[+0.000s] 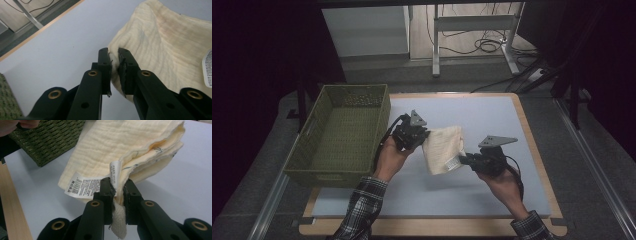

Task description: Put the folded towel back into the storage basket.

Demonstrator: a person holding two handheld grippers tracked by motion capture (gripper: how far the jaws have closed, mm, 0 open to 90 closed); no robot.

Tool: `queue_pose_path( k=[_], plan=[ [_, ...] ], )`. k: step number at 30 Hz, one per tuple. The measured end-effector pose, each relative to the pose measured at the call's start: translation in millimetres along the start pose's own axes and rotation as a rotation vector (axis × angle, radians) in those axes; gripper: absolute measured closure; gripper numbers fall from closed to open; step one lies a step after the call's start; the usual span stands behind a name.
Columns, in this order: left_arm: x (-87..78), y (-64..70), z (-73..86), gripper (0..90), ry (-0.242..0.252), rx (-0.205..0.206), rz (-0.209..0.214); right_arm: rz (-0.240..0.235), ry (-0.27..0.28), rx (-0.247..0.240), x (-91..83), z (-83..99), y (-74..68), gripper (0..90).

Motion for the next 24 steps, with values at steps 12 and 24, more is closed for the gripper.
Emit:
queue_pose_path(
  k=[12, 24],
  plan=[
    [-18.7, -18.5, 2.5, 80.4, 0.011, 0.003, -0.055, -0.020, 0.000, -0.026, 18.4, -14.3, -12.8, 80.2],
    [-48.1, -41.8, 3.8, 80.4, 0.028, 0.021, -0.134, -0.050, 0.001, -0.063, 44.1, -33.4, -33.3, 80.2]
  ],
)
Point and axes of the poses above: each handheld gripper's, and its own axes: x roughly forward along the jaws, z roughly out of its underside, y roughly to its right, the point moved 6 cm from there along x, roughly forward along the jaws, and after that the axes turned 11 degrees about y, right-handed, at the moved point
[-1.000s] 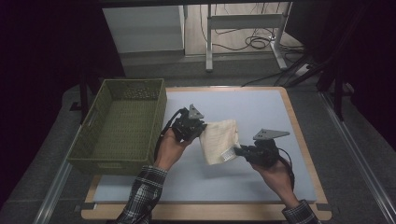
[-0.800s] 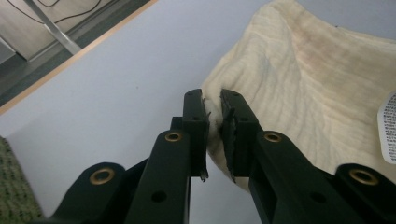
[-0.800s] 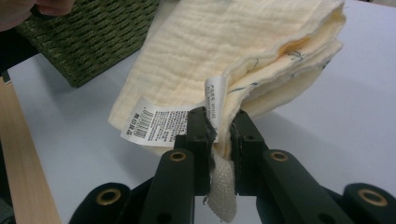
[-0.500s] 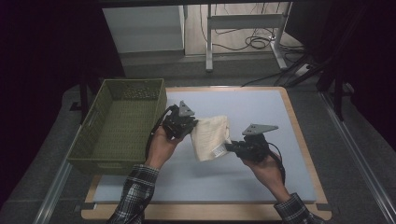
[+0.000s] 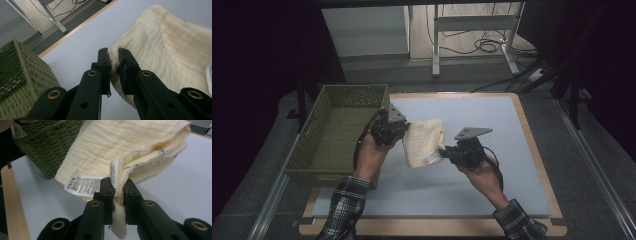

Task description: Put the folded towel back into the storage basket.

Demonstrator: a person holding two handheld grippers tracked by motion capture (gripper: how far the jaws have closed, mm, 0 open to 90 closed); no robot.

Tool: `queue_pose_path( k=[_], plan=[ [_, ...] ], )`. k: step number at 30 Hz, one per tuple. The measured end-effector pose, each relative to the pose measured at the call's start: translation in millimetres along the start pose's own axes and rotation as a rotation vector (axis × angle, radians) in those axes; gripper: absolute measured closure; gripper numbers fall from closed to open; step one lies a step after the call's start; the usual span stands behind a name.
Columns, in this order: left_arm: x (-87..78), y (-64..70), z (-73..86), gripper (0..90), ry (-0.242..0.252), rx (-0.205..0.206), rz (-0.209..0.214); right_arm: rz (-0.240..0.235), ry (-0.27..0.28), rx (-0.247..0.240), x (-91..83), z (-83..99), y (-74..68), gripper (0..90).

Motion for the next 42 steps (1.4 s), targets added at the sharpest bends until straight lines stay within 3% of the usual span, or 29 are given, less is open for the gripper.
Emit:
queue_pose_path(
  k=[10, 22, 31, 42],
  plan=[
    [-16.8, -26.2, 3.6, 80.4, -0.013, 0.007, -0.058, -0.023, 0.015, -0.024, 22.1, -16.5, -10.6, 80.2],
    [-29.5, -50.7, -1.3, 80.5, -0.008, -0.010, -0.090, -0.040, 0.053, 0.017, 39.5, -34.9, -12.5, 80.2],
    [-43.5, -70.5, -8.0, 80.5, 0.015, -0.061, -0.096, -0.061, 0.087, 0.016, 48.1, -54.0, -19.9, 80.2],
    [-64.3, -95.8, -1.2, 80.7, 0.017, -0.088, -0.156, -0.093, 0.102, 0.000, 75.2, -70.7, -43.9, 80.2]
  ],
)
Point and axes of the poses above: each handheld gripper's, and its own axes: x roughly forward along the jaws, z roughly out of its underside, y roughly to its right, the point moved 6 cm from there along x, roughly forward along the jaws, and after that the axes turned 11 degrees about y, right-handed, at the moved point
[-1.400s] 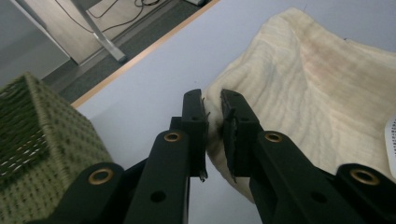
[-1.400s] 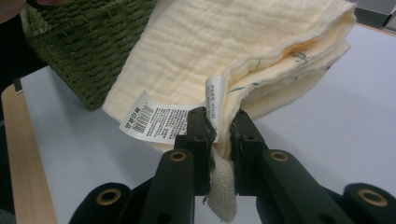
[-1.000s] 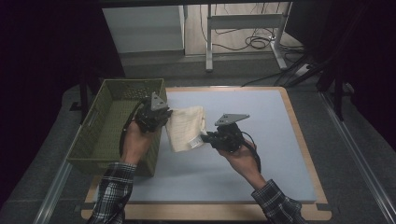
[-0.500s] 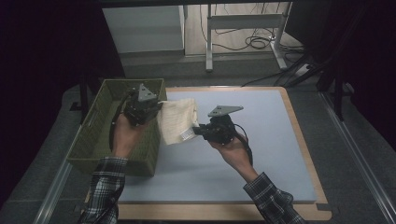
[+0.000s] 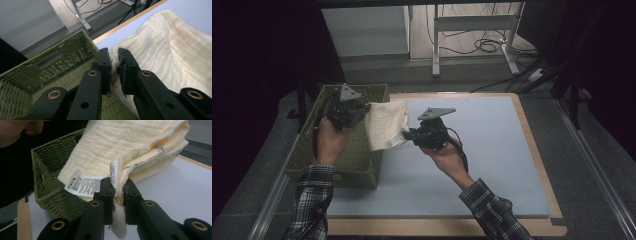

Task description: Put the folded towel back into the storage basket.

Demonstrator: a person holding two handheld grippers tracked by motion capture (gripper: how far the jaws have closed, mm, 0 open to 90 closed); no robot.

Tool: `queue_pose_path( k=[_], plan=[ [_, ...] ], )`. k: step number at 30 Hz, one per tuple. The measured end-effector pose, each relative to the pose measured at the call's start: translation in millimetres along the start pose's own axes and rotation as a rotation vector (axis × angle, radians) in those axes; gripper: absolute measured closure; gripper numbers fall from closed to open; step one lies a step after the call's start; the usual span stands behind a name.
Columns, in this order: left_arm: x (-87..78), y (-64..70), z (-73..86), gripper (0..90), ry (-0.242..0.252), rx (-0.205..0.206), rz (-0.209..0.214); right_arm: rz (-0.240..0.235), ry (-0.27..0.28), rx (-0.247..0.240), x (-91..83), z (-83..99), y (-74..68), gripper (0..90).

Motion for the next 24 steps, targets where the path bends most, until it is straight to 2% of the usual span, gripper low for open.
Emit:
queue_pose_path(
  k=[7, 10, 24],
  plan=[
    [-16.1, -17.0, 5.9, 80.7, -0.011, -0.006, -0.036, -0.022, 0.000, -0.008, 20.7, -5.4, -17.3, 80.2],
    [-22.2, -25.0, 12.6, 80.7, -0.027, -0.003, -0.053, -0.029, -0.004, -0.013, 30.4, -6.1, -24.3, 80.2],
    [-45.2, -55.3, 49.5, 80.7, -0.061, -0.047, -0.101, -0.075, -0.038, -0.011, 73.3, 1.3, -58.8, 80.1]
  ],
)
Point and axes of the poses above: each handheld gripper's, and its own axes: x roughly forward along the jaws, z roughly out of its underside, y roughly to its right, the point moved 6 cm from there along x, roughly forward along the jaws, and after that the axes turned 11 degrees about y, right-handed, at the moved point
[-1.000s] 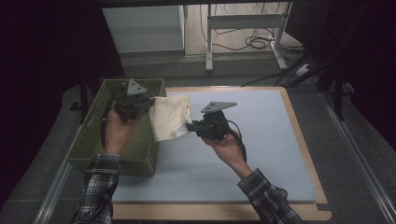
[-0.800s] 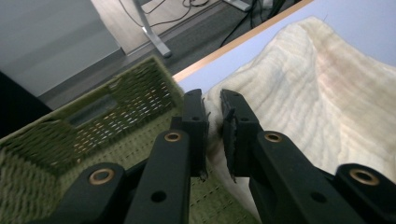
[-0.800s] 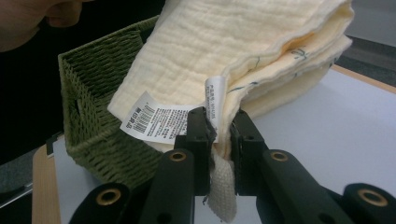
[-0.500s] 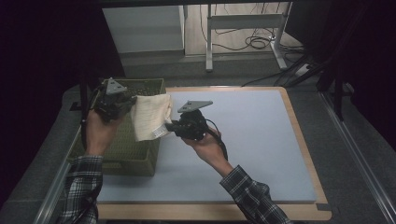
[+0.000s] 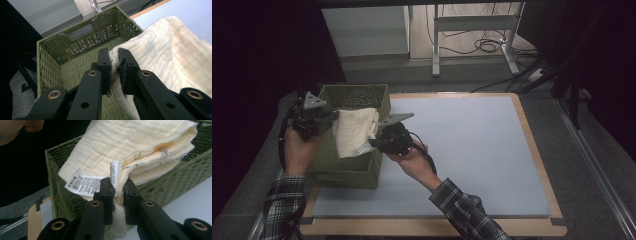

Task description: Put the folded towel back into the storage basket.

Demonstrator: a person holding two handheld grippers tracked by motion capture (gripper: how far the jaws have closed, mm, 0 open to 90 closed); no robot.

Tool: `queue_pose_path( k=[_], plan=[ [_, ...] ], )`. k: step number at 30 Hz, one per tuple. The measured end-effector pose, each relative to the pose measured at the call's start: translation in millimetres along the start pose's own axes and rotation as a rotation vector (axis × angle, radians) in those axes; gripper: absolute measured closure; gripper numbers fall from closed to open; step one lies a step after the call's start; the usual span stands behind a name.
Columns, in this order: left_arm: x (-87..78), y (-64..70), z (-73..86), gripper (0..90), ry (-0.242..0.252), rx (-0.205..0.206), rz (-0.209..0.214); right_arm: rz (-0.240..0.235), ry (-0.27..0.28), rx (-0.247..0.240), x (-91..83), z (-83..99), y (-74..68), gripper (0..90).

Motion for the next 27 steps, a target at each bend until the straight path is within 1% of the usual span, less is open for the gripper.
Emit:
queue_pose_path(
  k=[11, 15, 17, 19, 22, 23, 25, 27],
  plan=[
    [-3.6, -13.9, 27.3, 80.5, -0.024, -0.036, -0.008, -0.019, -0.049, 0.008, 32.8, 13.6, -22.6, 79.5],
    [-3.7, -18.7, 38.2, 80.4, -0.028, -0.057, -0.007, -0.018, -0.079, -0.011, 42.1, 20.1, -29.6, 79.2],
    [-2.4, -20.1, 43.7, 80.4, -0.037, -0.059, -0.006, -0.017, -0.092, -0.014, 45.6, 22.4, -32.5, 79.2],
    [-0.2, -19.9, 48.1, 80.4, -0.040, -0.066, -0.002, -0.014, -0.101, -0.020, 48.1, 24.3, -34.9, 79.2],
    [2.9, -18.6, 52.5, 80.3, -0.047, -0.070, 0.004, -0.016, -0.114, -0.012, 50.7, 27.3, -38.4, 79.2],
    [4.0, -18.1, 53.6, 80.2, -0.048, -0.070, 0.006, -0.014, -0.117, -0.019, 51.2, 28.4, -39.0, 79.2],
    [6.5, -16.7, 56.0, 80.2, -0.054, -0.071, 0.010, -0.008, -0.130, -0.015, 51.5, 30.9, -40.8, 79.2],
    [9.1, -14.7, 58.1, 80.2, -0.056, -0.074, 0.016, 0.002, -0.139, -0.021, 51.5, 33.2, -40.6, 79.0]
  ],
)
Point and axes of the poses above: each handheld gripper's, and its own axes: x roughly forward along the jaws, z roughly out of its underside, y roughly to its right, the point moved 6 cm from there along x, roughly forward along the jaws, and after that the axes turned 11 degrees about y, right-handed, at the moved point
